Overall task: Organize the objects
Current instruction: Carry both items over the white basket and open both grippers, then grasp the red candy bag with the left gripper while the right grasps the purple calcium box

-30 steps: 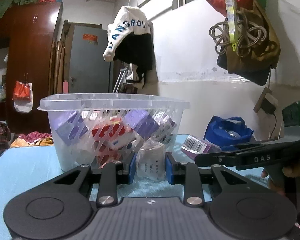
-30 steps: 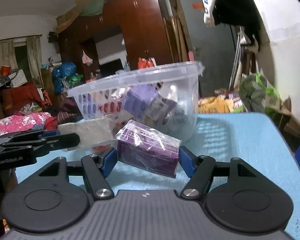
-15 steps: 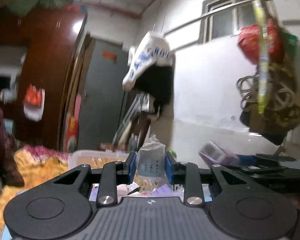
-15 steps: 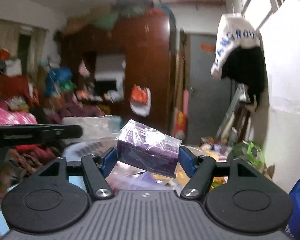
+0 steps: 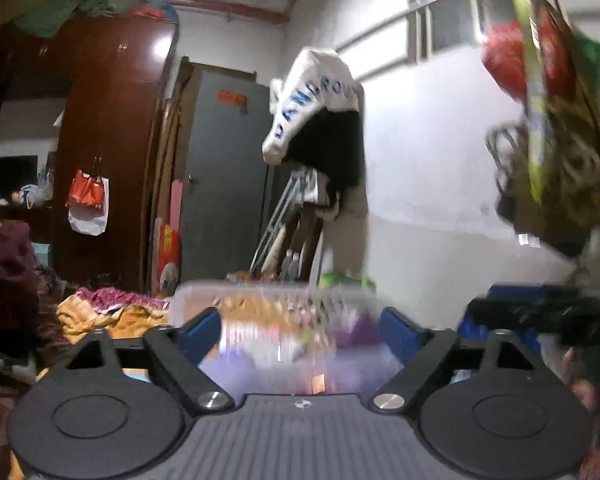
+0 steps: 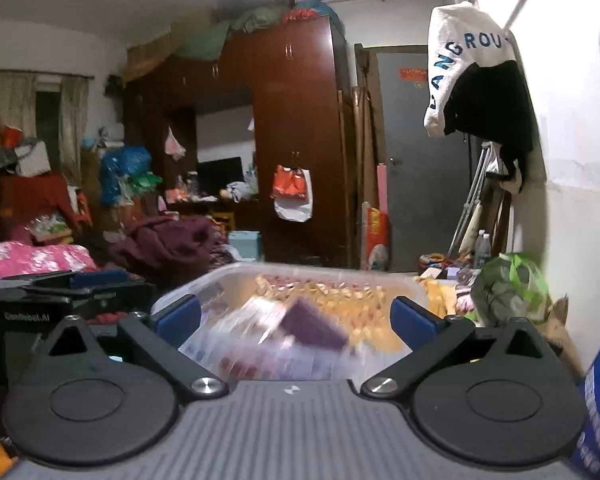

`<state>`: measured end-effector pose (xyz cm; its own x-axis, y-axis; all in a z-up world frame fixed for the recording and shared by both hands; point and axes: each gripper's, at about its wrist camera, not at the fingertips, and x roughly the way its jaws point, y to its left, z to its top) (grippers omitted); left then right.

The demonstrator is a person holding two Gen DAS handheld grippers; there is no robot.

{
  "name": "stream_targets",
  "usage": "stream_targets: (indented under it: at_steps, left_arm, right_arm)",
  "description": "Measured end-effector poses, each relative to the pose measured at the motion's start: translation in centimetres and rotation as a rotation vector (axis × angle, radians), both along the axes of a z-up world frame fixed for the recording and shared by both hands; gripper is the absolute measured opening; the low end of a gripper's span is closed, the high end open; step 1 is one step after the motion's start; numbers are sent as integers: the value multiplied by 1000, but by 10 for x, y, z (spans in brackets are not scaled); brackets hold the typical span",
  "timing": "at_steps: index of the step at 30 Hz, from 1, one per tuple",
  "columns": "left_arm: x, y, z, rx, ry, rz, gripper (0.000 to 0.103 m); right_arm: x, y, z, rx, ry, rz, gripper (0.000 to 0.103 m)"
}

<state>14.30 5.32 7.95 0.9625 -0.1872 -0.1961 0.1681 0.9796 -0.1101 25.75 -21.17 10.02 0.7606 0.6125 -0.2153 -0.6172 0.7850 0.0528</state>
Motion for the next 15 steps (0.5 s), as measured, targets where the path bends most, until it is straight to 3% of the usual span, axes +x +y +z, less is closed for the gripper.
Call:
stream_targets:
  at_steps: [3, 6, 10, 13, 14, 15]
  left_arm:
    - [-2, -14, -33, 84, 128, -16, 95]
    - [21, -30, -65, 150, 254, -22, 94]
    - [56, -36, -84, 115, 346, -29, 92]
    - [73, -40, -92, 117, 377, -1, 86]
    - [76, -41, -95, 115, 386, 10, 81]
    - [77, -41, -96, 102, 393, 12, 69]
  right_arm:
    - [-7, -5, -32, -60, 36, -9, 103]
    - [23, 2, -68, -109, 173, -48, 103]
    - [58, 0, -91, -62, 315, -90, 103]
    - [68, -6, -98, -28, 383, -106, 103]
    - [67, -6, -99, -26, 383, -103, 103]
    - [63, -6, -101, -27, 377, -97, 103]
